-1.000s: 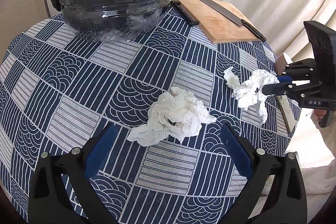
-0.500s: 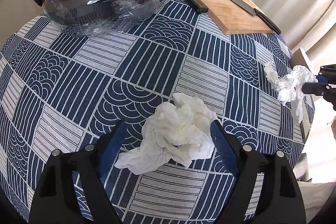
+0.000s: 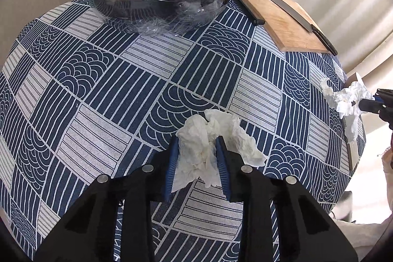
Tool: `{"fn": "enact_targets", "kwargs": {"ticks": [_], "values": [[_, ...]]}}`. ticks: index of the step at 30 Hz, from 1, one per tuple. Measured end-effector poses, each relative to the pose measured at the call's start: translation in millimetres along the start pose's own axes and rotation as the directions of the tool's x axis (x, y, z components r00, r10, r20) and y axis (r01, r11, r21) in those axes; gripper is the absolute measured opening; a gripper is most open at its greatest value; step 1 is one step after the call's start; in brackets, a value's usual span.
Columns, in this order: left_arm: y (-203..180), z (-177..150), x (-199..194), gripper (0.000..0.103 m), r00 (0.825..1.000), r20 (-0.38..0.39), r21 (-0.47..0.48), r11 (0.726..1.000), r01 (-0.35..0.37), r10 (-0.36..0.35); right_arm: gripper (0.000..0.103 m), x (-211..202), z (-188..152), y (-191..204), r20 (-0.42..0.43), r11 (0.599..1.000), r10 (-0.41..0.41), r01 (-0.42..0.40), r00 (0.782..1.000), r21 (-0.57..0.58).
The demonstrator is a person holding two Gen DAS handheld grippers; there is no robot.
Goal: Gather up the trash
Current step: 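Carry both tissues over the bin and open both tools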
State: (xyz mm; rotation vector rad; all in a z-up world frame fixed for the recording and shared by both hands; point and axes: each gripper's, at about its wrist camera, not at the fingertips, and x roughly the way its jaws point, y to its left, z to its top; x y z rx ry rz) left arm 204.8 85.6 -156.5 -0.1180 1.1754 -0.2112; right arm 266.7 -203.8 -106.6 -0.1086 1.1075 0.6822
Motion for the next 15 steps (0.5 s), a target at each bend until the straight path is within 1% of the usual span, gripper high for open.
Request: {"fn": "enact_targets", "kwargs": {"ticks": [8,15], "values": [[25.5,-10.4,-40.6,0.032,0.998,0.042,-0.039,0.998,-0.049,0.051,0.013,-17.8,17.9,10.2,0.065,0.999,0.029,-0.028,0.997,-0.015],[54.4,-8.4,-83.8,0.032,0.988,0.098,-0.076,0.991,-0.113,0.120,0.013,-39.2,33.7,24.8,0.138,0.999,0.042,-0.038,0.989,-0.037]]}}
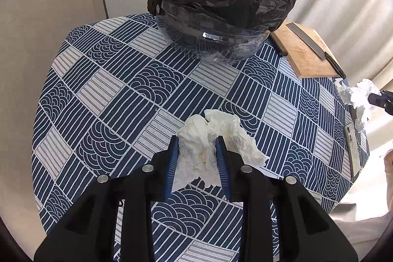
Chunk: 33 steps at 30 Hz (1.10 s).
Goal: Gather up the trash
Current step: 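Carry both tissues over the bin and open both tools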
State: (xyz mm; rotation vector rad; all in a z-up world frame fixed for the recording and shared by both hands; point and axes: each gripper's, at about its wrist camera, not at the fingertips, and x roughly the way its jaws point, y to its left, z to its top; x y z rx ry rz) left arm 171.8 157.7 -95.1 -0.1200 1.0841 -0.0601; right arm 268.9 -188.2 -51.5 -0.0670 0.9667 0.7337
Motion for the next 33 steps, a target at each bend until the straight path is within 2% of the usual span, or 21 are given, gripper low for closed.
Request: {"fn": "enact_targets", "kwargs": {"ticks": [4,8,14,17,22,28,33], "values": [[17.8,7.1,-26.0,0.032,0.996,0.066,-0.022,0.998,-0.052,0.054,0.013,-15.8,14.0,6.5,0.059,1.000,-0.001,0.002,0.998,-0.013],[32.4,14.9,-50.6,0.032,0.986,0.140,-0.063,0.994,-0.087,0.095,0.013,-29.8,30.5,8.4,0.120,1.000,0.006,-0.007,0.993,0.007],[35.5,30.9,-82.6,0.032,0.964,0.254,-0.043,0.996,-0.075,0.084,0.013,-42.5,65.1,13.0,0.184,0.999,-0.026,0.031,0.983,-0.026],[36.5,43.5,-94.2,0.032,0.954,0.290,-0.020,0.997,-0.073,0.075,0.013,-45.7,84.5,17.6,0.206,0.998,-0.041,0.051,0.978,-0.045],[36.3,71.6,-101.0,0.032,0.940,0.332,0.035,0.994,-0.100,0.083,0.013,-54.9,116.3,29.0,0.282,0.997,-0.020,0.039,0.959,-0.061],[39.5,112.4,-96.0,0.032,0.934,0.357,0.083,0.996,-0.044,0.011,0.013,-53.1,156.3,44.0,0.343,0.996,-0.004,0.033,0.939,-0.078],[34.9,145.5,-91.3,0.032,0.924,0.381,0.115,0.993,-0.001,-0.043,0.013,-36.0,185.9,60.2,0.337,0.995,0.018,0.018,0.941,-0.101]]}}
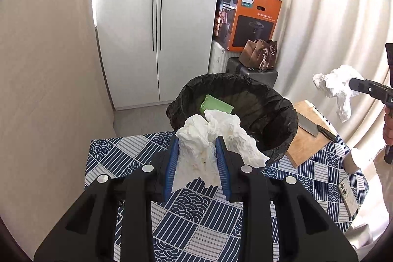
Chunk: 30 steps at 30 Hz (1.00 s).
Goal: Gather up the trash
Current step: 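Carry both tissues over the bin and open both tools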
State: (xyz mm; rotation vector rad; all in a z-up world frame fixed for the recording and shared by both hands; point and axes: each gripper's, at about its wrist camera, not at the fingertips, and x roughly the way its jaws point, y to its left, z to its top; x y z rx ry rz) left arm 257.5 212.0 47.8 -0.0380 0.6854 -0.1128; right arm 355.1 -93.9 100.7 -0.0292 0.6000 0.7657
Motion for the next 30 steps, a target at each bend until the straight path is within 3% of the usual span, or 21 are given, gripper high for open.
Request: {"fn": "enact_targets", "kwargs": {"ticks": [13,18,19,20,21,23,24,26,30], "values": [[-26.7,40.4,53.1,0.032,0.992,0.016,0.067,0.990,0.123,-0.124,0.013,68.0,36.0,13.1,-0.018,0.999,0.030,-0.030,0.999,-0.020],[-30.8,44.8,70.0,0.038,0.986,0.020,0.103,0.981,0.163,-0.166,0.017,84.3,35.4,6.4,-0.011,1.000,0.010,-0.010,1.000,-0.001],[-31.3,43.9,73.8,0.051,0.985,0.012,0.114,0.979,0.172,-0.174,0.020,86.7,33.5,5.3,-0.003,1.000,-0.014,0.014,1.000,-0.002],[-32.3,42.2,76.3,0.057,0.984,0.010,0.124,0.976,0.177,-0.180,0.035,88.6,32.3,4.7,0.004,0.999,-0.035,0.035,0.999,-0.003],[-32.1,40.4,75.9,0.071,0.984,0.023,0.129,0.976,0.174,-0.178,0.061,89.5,30.0,3.6,0.009,0.999,-0.045,0.045,0.999,0.004],[-30.5,36.9,74.8,0.090,0.983,0.049,0.119,0.978,0.169,-0.175,0.083,88.5,25.4,-0.3,0.021,0.998,-0.053,0.052,0.998,0.031],[-29.1,35.6,74.4,0.097,0.981,0.054,0.111,0.978,0.177,-0.184,0.084,87.1,22.6,-2.2,0.028,0.998,-0.054,0.053,0.998,0.044],[-29.0,30.1,71.0,0.097,0.978,0.057,0.116,0.974,0.192,-0.199,0.084,84.4,18.1,-6.9,0.026,0.996,-0.061,0.060,0.998,0.066],[-35.7,15.9,61.9,0.097,0.988,0.057,0.172,0.976,0.133,-0.145,0.085,77.0,5.8,-13.8,0.005,0.990,-0.092,0.091,0.996,0.109]]}}
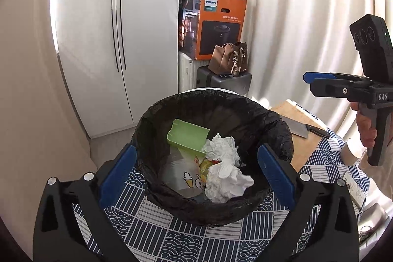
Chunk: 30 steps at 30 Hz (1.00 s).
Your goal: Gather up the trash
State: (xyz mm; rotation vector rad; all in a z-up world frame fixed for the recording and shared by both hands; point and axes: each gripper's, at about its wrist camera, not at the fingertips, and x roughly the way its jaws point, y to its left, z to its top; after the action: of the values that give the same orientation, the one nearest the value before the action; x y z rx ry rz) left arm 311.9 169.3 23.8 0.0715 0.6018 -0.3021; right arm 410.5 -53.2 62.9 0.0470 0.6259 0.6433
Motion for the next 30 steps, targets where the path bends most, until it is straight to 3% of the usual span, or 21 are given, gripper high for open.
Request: {"fn": "enact_targets", "kwargs": {"ticks": [5,11,15,22,30], "values": [[-10.0,-11.9,-12.6,0.097,0.999,-0.031,0.012,0.999,-0.036,0.037,0.086,-14.0,-14.8,-2.1,-0.015,0.999,-0.035,0.035,0.999,0.004],[-23.7,-27.3,-43.0,0.097,0.996,0.008,-0.003,0.996,-0.094,0.094,0.088,-35.2,-38.4,4.0,-0.034,0.997,-0.076,0.075,0.997,-0.021],[-35.2,-38.0,-57.5,0.097,0.991,-0.007,-0.007,0.991,-0.132,0.132,0.089,-47.6,-57.9,7.5,-0.059,0.996,-0.080,0.079,0.995,-0.028],[-52.8,-63.4,-79.3,0.097,0.979,-0.048,-0.071,0.977,-0.201,0.198,0.093,-73.3,-88.5,9.6,-0.062,0.999,-0.048,0.047,0.997,-0.028],[-77.0,-101.4,-104.8,0.097,0.957,-0.106,-0.071,0.958,-0.278,0.270,0.094,-99.7,-125.6,7.1,-0.060,0.995,-0.096,0.095,0.994,-0.024]]}}
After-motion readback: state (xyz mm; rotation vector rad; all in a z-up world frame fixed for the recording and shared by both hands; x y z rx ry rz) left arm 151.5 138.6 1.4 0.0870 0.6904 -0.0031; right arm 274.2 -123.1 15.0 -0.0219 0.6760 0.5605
